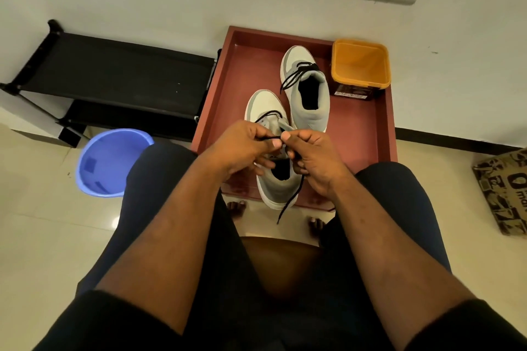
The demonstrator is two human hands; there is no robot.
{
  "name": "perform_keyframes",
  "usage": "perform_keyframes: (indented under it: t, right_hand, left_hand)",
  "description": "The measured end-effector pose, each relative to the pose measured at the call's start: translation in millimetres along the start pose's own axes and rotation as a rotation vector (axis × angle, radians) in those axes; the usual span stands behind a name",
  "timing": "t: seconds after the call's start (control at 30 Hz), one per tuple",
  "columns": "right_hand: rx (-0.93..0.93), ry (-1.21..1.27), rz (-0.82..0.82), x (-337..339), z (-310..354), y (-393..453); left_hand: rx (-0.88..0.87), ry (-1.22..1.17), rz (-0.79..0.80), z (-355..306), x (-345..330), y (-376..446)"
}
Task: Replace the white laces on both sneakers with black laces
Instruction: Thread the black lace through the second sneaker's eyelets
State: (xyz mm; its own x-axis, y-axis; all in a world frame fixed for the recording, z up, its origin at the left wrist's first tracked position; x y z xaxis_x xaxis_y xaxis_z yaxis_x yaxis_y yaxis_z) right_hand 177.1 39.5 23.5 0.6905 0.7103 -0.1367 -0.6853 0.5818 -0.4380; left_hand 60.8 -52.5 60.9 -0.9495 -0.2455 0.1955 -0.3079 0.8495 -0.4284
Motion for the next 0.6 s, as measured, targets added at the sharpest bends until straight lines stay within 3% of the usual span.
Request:
perform_keyframes:
  t: [0.1, 0.27, 0.33, 0.4, 0.53, 0.6]
  right_hand:
    - [-0.019, -0.014, -0.001, 6, -1, -3]
    - [-0.003, -0.053, -0.131, 27, 7, 1]
    - [0.007, -0.071, -0.144, 26, 7, 2]
    - [0.012, -0.086, -0.145, 19, 5, 3]
    - [0.020, -0.137, -0.144, 9, -2, 6]
    - [0.032, -0.158, -0.135, 9, -3, 7]
  left_hand:
    - [-0.048, -0.169, -0.230, 6, 25, 5]
    - [-0.071, -0.552, -0.772, 14, 71, 5]
    - [-0.014, -0.553, -0.823, 21, 68, 9]
    - [-0.019, -0.310, -0.692, 21, 55, 11]
    - [-0.056, 0.112, -0.166, 10, 10, 11]
    - [-0.003, 0.277, 0.012, 12, 2, 10]
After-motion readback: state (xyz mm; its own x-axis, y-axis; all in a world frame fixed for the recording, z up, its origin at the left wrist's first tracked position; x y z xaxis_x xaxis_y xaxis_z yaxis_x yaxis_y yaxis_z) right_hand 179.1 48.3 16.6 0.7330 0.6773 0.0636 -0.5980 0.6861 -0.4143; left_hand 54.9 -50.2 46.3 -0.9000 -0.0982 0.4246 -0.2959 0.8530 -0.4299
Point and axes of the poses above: each hand's wrist, its own y-axis towards the middle knuckle, its own x-axis out of the back of the hand, z = x × y, the point moved 3 cm from there along y, towards the middle knuckle, and after that the axes turned 5 degrees about -x, right-handed, at the moved point
